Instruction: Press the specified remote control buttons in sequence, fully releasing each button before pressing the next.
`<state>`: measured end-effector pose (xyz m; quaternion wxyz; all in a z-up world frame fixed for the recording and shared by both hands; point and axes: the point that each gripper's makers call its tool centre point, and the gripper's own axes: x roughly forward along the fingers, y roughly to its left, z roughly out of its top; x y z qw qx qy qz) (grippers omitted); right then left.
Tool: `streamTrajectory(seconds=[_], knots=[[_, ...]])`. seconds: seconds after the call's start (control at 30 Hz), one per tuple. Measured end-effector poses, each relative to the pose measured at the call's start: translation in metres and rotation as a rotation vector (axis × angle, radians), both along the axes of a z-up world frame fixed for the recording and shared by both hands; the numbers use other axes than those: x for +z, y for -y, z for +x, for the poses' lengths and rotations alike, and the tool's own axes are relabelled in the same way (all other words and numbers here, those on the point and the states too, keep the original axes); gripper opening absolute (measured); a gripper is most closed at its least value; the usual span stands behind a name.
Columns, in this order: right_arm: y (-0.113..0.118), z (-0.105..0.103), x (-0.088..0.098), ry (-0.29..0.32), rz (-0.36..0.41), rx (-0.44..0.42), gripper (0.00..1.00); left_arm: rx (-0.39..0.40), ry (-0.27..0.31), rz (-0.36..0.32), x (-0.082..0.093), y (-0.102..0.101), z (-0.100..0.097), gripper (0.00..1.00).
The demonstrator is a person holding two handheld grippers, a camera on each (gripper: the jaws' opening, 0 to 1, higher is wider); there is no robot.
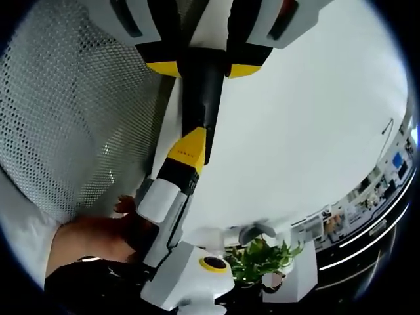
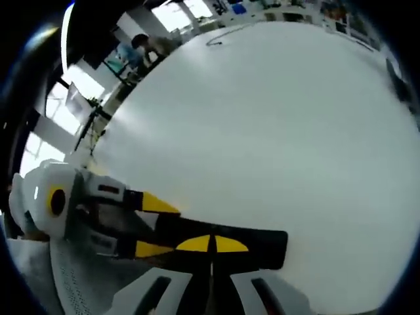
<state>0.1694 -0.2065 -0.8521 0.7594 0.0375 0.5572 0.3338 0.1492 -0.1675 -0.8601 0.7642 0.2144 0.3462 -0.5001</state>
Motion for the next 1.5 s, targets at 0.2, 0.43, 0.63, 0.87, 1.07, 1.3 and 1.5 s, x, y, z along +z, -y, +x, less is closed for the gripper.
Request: streamTrajectory(seconds=[0.2, 0.43, 0.63, 0.87, 1.07, 1.3, 1.5], knots=[[-0.002, 0.005, 0.000, 0.033, -0.008, 0.006, 0.00, 0.020, 0.014, 0.005, -0.001, -0.001, 0.005, 0.25], [-0.002, 0.007, 0.000, 0.020, 0.005, -0.011, 0.00, 0.044, 0.009, 0.009, 0.000, -0.003, 0.008, 0.25], [0.004, 0.005, 0.001, -0.072, 0.033, -0.082, 0.00, 0.045, 0.009, 0.006, 0.000, -0.003, 0.007, 0.25], [0.003, -0.001, 0.005, -0.081, 0.022, -0.079, 0.00, 0.043, 0.012, 0.003, 0.000, -0.003, 0.006, 0.25], [0.004, -0.008, 0.002, -0.116, -0.002, -0.067, 0.00, 0.042, 0.013, 0.000, 0.001, -0.004, 0.006, 0.25], [0.002, -0.009, 0.000, -0.117, -0.005, -0.051, 0.00, 0.040, 0.014, -0.001, 0.000, -0.003, 0.006, 0.25], [0.003, -0.009, -0.001, -0.110, -0.017, -0.041, 0.00, 0.039, 0.014, -0.003, 0.000, -0.003, 0.006, 0.25]])
